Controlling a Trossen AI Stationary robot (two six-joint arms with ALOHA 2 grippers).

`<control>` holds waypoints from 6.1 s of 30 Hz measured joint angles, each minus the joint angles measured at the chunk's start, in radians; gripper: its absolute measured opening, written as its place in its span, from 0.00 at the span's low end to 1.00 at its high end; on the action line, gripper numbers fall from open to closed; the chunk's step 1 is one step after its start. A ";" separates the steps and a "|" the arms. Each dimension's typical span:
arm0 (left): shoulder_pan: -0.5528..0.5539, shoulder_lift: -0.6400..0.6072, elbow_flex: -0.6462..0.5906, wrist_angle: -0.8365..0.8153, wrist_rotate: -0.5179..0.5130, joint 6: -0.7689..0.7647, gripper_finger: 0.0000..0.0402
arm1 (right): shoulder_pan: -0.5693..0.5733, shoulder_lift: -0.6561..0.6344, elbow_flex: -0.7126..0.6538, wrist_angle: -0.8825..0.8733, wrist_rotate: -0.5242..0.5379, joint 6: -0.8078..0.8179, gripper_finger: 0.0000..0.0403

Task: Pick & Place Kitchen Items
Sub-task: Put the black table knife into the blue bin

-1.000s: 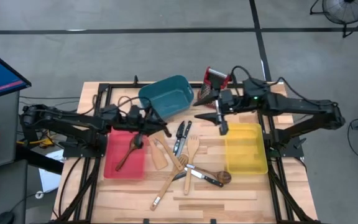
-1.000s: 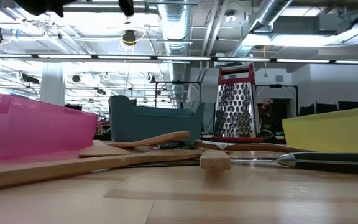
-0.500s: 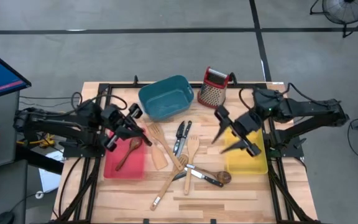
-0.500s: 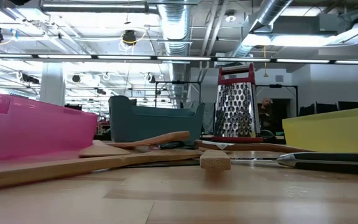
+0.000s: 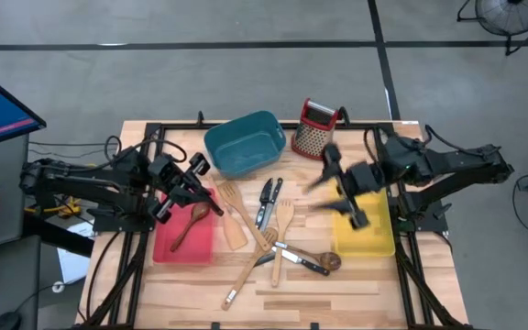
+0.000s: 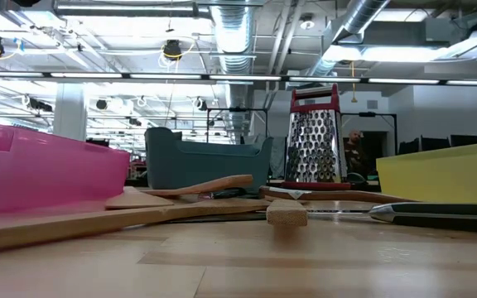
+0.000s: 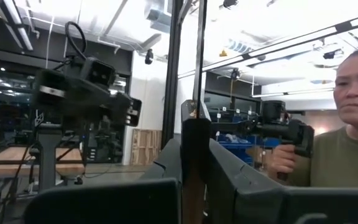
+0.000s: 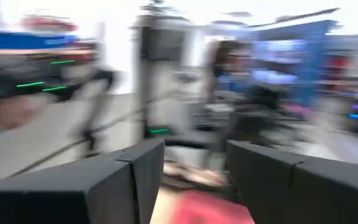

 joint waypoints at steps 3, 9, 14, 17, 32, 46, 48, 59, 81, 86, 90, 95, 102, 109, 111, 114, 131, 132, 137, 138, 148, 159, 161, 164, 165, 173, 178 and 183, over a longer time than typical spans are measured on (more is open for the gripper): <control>0.000 0.000 0.000 0.002 -0.011 0.000 0.04 | -0.001 0.000 0.000 0.038 0.121 -0.024 0.44; 0.000 0.000 0.000 0.005 -0.016 0.000 0.04 | -0.002 0.000 0.000 0.147 0.136 -0.057 0.42; 0.000 0.000 0.000 0.006 -0.047 0.000 0.04 | 0.005 0.000 0.000 0.167 0.133 -0.077 0.42; 0.001 0.000 0.000 0.006 -0.064 0.000 0.04 | 0.005 0.000 0.000 0.195 0.132 -0.050 0.44; 0.000 0.000 0.000 0.006 -0.069 0.002 0.04 | 0.010 0.000 0.000 0.415 0.133 -0.052 0.65; 0.001 0.000 0.000 0.006 -0.074 0.003 0.05 | 0.010 0.000 0.000 0.490 0.133 -0.076 0.66; 0.000 0.000 0.000 0.006 -0.095 0.003 0.05 | 0.010 0.000 0.000 0.501 0.131 -0.076 0.66; 0.001 0.000 0.000 0.005 -0.193 0.004 0.05 | 0.021 -0.003 0.000 0.563 0.080 -0.034 0.66; 0.004 0.076 -0.001 -0.027 -0.281 0.033 0.05 | 0.129 -0.003 0.000 0.419 -0.193 -0.033 0.66; 0.030 0.151 -0.001 -0.147 -0.249 0.085 0.04 | 0.119 -0.003 0.000 0.273 -0.181 -0.007 0.66; 0.035 0.211 -0.001 -0.231 -0.262 0.162 0.04 | 0.096 -0.003 0.000 0.131 -0.173 -0.002 0.66; 0.035 0.271 -0.001 -0.354 -0.539 0.256 0.04 | 0.057 -0.003 0.000 -0.048 -0.076 0.019 0.66; 0.035 0.319 0.002 -0.404 -0.977 0.542 0.04 | 0.005 0.000 0.000 -0.252 0.127 0.028 0.66; 0.053 0.316 0.040 -0.394 -1.212 1.199 0.04 | -0.055 0.000 0.000 -0.301 0.216 0.064 0.66; 0.068 0.317 0.044 -0.387 -1.185 1.400 0.04 | -0.066 0.000 0.000 -0.306 0.216 0.064 0.66; 0.110 0.317 0.044 -0.371 -1.148 1.537 0.04 | -0.076 0.000 0.000 -0.306 0.213 0.064 0.66; 0.324 0.336 0.205 -0.634 -0.881 0.857 0.04 | -0.077 0.000 0.000 -0.309 0.213 0.064 0.66; 0.329 0.341 0.235 -0.671 -0.827 0.810 0.04 | -0.077 0.000 0.000 -0.309 0.213 0.064 0.66; 0.362 0.420 0.387 -0.865 -0.741 0.708 0.04 | -0.077 0.000 0.000 -0.310 0.213 0.064 0.66; 0.375 0.447 0.416 -0.903 -0.721 0.690 0.04 | -0.077 0.000 0.000 -0.310 0.213 0.064 0.66; 0.461 0.664 0.509 -0.992 -0.661 0.521 0.04 | -0.067 0.000 0.000 -0.370 0.212 0.118 0.66; 0.463 0.781 0.508 -1.066 -0.659 0.491 0.04 | -0.067 0.000 0.000 -0.410 0.212 0.142 0.66; 0.463 0.801 0.508 -1.063 -0.659 0.490 0.04 | -0.067 0.000 0.000 -0.411 0.212 0.142 0.66; 0.463 0.833 0.508 -1.064 -0.661 0.490 0.04 | -0.067 0.000 0.000 -0.411 0.212 0.142 0.66; 0.463 0.844 0.508 -1.065 -0.661 0.490 0.04 | -0.067 0.000 0.000 -0.412 0.212 0.142 0.66; 0.462 0.861 0.497 -1.109 -0.711 0.524 0.04 | -0.067 0.000 0.000 -0.412 0.212 0.142 0.66; 0.460 0.853 0.496 -1.135 -0.716 0.558 0.04 | -0.067 0.000 0.000 -0.412 0.212 0.143 0.66; 0.460 0.864 0.496 -1.138 -0.715 0.574 0.04 | -0.067 0.000 0.000 -0.412 0.212 0.152 0.66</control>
